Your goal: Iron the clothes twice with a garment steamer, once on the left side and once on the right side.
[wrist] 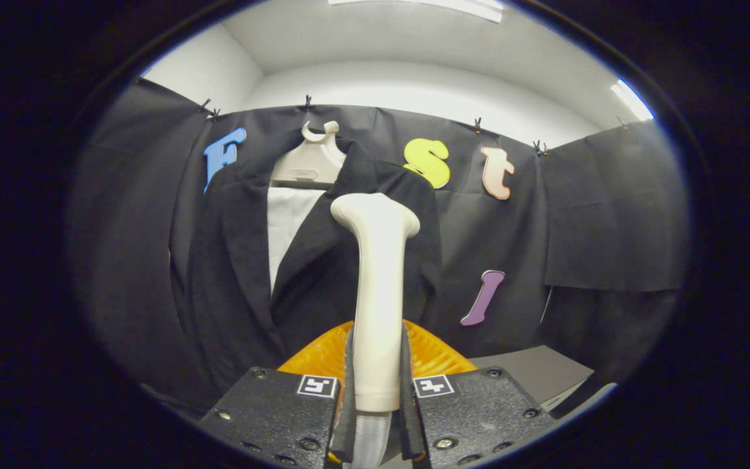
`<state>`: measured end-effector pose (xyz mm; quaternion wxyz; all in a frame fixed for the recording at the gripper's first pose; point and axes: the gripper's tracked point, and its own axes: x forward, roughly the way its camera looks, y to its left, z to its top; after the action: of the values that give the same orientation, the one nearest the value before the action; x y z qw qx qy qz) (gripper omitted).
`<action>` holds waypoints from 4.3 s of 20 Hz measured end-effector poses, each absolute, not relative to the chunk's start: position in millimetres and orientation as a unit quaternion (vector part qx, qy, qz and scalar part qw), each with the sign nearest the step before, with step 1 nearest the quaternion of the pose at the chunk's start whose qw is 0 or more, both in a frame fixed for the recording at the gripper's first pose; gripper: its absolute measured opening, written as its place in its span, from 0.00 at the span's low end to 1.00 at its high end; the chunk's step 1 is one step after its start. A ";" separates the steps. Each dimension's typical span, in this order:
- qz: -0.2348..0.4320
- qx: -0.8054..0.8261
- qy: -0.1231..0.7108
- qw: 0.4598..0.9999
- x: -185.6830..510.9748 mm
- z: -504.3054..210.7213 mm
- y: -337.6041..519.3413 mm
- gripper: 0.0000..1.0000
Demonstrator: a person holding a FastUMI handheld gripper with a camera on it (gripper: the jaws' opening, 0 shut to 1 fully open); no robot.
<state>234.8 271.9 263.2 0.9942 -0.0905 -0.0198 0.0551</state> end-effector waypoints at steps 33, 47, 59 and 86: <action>0.050 -0.127 0.127 0.982 178.6 53.0 247.3 0.30; 0.053 -0.148 0.184 0.970 146.2 -22.5 239.1 0.30; 0.055 -0.155 0.244 0.956 135.2 -64.8 229.7 0.30; 0.101 -0.110 -0.042 0.988 159.8 257.5 416.6 0.30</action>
<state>159.8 416.6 257.5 0.9879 -0.1104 -0.0425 0.1006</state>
